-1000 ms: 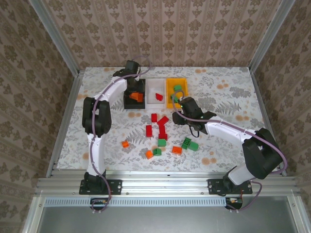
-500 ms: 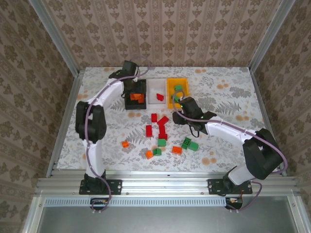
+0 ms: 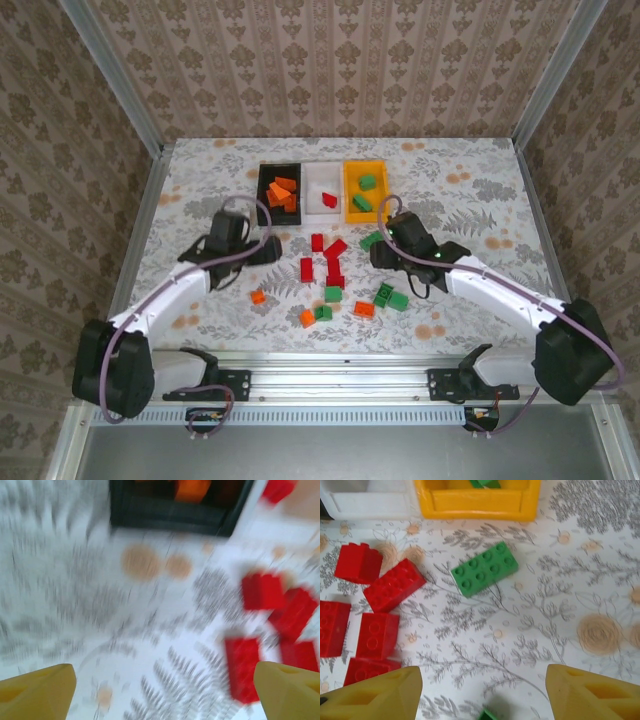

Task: Sort the legos into containers by color

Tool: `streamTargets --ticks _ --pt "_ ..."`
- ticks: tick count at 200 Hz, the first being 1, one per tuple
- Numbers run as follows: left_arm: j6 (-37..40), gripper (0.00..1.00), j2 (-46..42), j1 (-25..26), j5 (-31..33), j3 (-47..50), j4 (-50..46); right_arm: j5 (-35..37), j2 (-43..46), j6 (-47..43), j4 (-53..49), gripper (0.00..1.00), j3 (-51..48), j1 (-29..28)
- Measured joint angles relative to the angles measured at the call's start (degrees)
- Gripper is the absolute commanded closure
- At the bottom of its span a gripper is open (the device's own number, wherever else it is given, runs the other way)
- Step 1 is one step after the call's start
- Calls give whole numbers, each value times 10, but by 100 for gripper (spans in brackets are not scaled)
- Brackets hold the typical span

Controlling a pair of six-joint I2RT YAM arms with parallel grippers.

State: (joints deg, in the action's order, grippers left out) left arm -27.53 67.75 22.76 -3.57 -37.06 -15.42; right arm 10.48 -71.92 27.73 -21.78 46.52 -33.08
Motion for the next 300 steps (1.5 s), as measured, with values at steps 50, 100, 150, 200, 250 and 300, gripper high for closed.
streamTargets --ticks 50,100,150,200,250,300 --pt "-52 4 -54 19 -16 94 31 -18 14 51 -57 34 -38 -53" --pt "-58 3 -57 24 -18 91 53 -10 -79 69 -30 21 17 -43" --pt "-57 3 -52 24 -16 76 52 24 -262 127 39 14 129 -5" --pt "-57 3 -52 24 -12 74 48 87 -342 171 49 13 187 4" --pt "-57 3 -52 24 -12 74 48 123 -388 180 49 16 221 5" --pt "-51 3 -52 24 -11 74 48 136 -396 181 51 26 211 6"
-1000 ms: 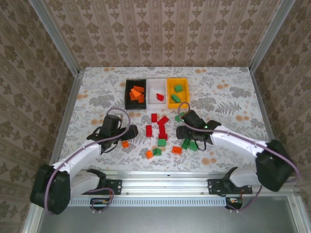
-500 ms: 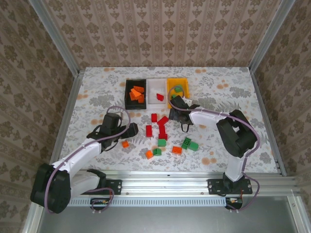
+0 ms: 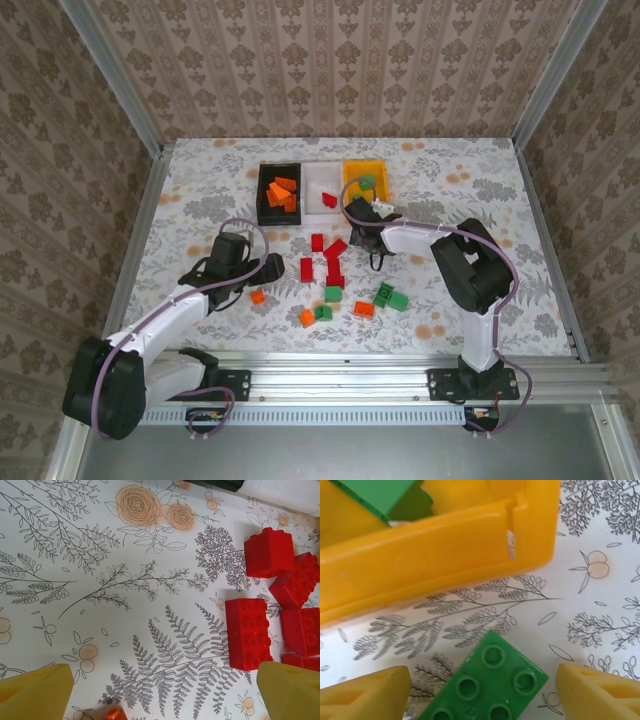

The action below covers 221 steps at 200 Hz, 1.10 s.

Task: Sort the legos into containers by color

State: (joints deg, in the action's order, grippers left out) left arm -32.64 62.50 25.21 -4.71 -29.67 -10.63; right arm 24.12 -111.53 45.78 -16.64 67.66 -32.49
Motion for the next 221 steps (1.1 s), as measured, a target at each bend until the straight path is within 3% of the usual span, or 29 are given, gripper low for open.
streamTargets --ticks 46,91,173,221 --pt "1 3 0 0 0 0 0 9 45 -10 18 39 -70 9" --pt "0 3 -7 3 -1 0 4 -10 65 -67 33 42 -94 35" --pt "0 3 -23 19 2 -11 -7 -61 58 -136 55 73 -82 63" --pt "-1 2 -6 23 2 -27 -2 -57 103 -156 56 76 -116 57"
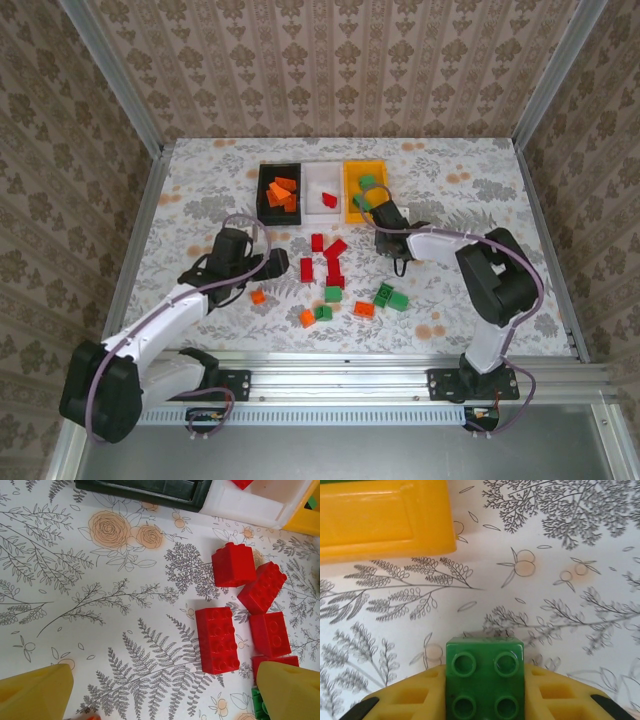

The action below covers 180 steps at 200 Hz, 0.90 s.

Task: Sort the legos into containers by color

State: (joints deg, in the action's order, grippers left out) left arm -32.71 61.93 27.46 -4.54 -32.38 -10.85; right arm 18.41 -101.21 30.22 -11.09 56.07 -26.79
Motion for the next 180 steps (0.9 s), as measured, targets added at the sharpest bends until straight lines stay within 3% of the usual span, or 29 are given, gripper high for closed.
streamTargets --ticks 27,52,112,155,180 --pt "-8 0 28 0 0 0 3 5 53 -28 -18 76 17 -5" --pt "-21 0 57 -3 0 0 7 4 43 -66 -42 75 111 -2" --pt "-40 0 65 -45 -9 0 11 -9 -163 -139 -85 74 403 13" --pt "-44 0 57 -64 -21 0 11 -22 -261 -152 -137 69 464 26" --pt "-46 0 57 -66 -27 0 11 -28 -277 -155 -153 56 483 31"
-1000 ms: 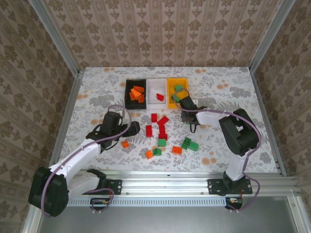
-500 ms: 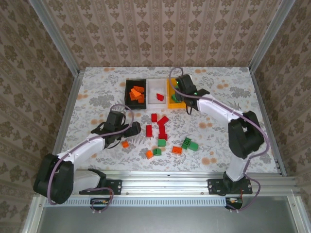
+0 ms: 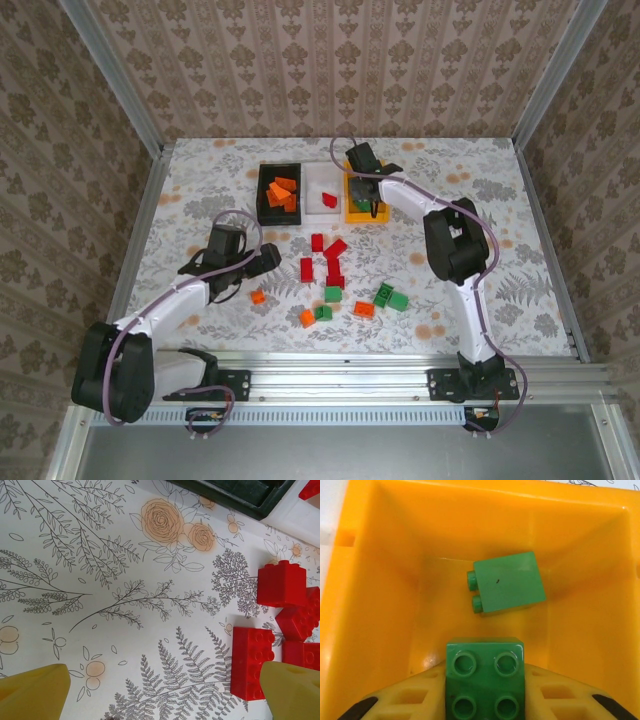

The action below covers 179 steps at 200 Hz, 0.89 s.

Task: Sort the legos into containers by color

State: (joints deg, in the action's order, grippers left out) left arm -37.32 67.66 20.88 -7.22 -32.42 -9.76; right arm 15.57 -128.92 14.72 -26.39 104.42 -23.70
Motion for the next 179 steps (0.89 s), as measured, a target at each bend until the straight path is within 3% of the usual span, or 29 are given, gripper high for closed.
streamTargets --ticks 28,75,143,179 --pt "-2 0 6 0 -9 0 4 -6 0 -3 -7 48 11 1" --pt "-4 0 22 5 -21 -15 -3 -13 28 -2 -9 47 -9 1" --pt "8 7 -2 82 36 -64 -69 -53 362 52 77 47 -330 -35" --pt "9 15 -53 96 66 -54 -112 -61 421 68 91 47 -455 -96"
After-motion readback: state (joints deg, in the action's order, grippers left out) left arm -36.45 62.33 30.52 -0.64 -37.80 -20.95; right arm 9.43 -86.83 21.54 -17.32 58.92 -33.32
